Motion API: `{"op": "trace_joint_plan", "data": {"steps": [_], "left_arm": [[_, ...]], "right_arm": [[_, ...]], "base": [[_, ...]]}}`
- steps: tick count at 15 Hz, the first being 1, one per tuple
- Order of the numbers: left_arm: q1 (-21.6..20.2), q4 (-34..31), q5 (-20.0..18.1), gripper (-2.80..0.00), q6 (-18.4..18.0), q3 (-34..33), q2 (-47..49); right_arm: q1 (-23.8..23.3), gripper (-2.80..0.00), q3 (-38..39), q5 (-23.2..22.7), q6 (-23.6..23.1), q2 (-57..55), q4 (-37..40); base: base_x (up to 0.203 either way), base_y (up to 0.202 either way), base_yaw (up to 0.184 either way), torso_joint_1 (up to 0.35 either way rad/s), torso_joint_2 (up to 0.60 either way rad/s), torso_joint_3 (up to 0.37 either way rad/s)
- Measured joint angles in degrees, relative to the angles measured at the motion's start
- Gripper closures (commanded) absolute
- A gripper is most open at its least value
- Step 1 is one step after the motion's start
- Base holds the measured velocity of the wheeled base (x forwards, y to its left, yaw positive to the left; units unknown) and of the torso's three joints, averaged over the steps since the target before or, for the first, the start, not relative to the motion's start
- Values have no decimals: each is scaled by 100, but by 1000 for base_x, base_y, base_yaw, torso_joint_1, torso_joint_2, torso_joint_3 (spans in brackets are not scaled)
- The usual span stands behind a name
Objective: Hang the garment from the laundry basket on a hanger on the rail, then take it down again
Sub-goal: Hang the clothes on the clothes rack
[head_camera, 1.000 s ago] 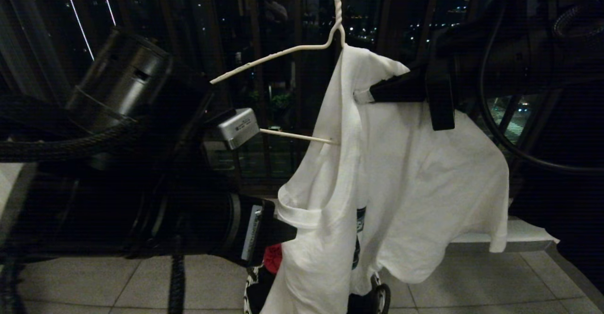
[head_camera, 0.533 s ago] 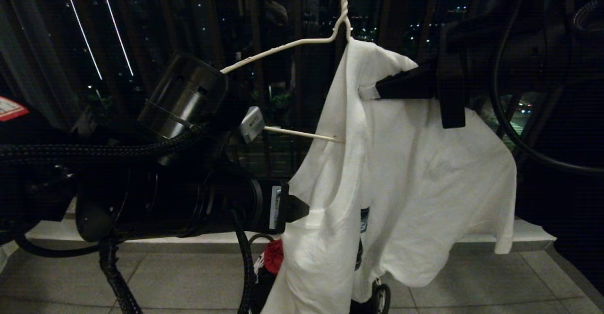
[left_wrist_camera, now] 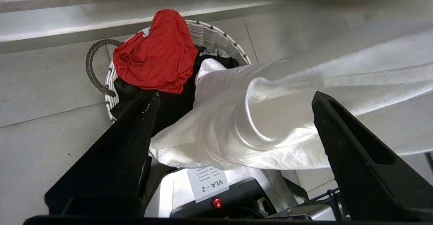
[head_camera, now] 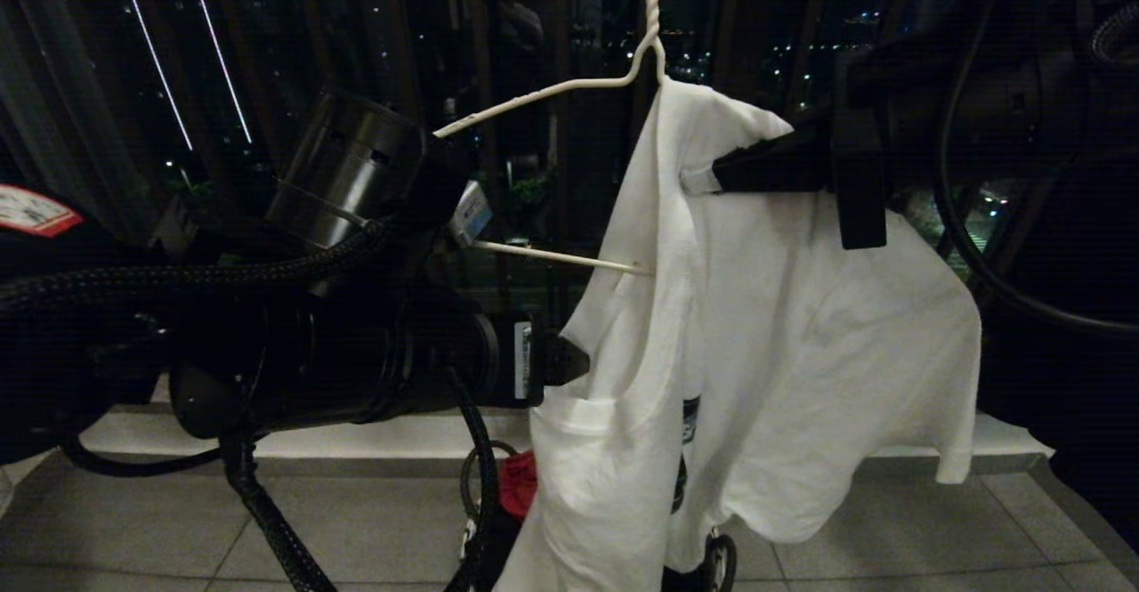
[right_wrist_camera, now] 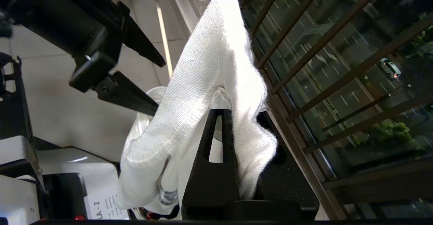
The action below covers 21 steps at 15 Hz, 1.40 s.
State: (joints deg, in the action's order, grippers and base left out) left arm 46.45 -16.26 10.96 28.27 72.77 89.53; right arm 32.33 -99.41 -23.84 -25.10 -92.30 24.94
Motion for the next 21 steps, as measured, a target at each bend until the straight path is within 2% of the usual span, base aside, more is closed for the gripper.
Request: {"op": "trace_joint_plan", "data": {"steps": [4, 5, 16, 21], "left_arm": [[-11, 9, 242, -280, -10, -6, 168], [-14, 9, 268, 0, -11, -6, 211], [-136, 0, 287, 0, -41, 0, 273], [-727, -10, 292, 0, -290, 91, 118]], "right_arm": [[-2, 0, 5, 0, 0, 16, 0], [-2, 0, -1, 1, 0, 19, 0], [-111, 0, -59, 9, 18, 16, -55], [-510, 0, -22, -68, 57, 54, -47]], "base": [[0, 0, 0, 0, 0, 0], [0, 0, 0, 0, 0, 0], [0, 0, 0, 0, 0, 0], [0, 0, 0, 0, 0, 0]]}}
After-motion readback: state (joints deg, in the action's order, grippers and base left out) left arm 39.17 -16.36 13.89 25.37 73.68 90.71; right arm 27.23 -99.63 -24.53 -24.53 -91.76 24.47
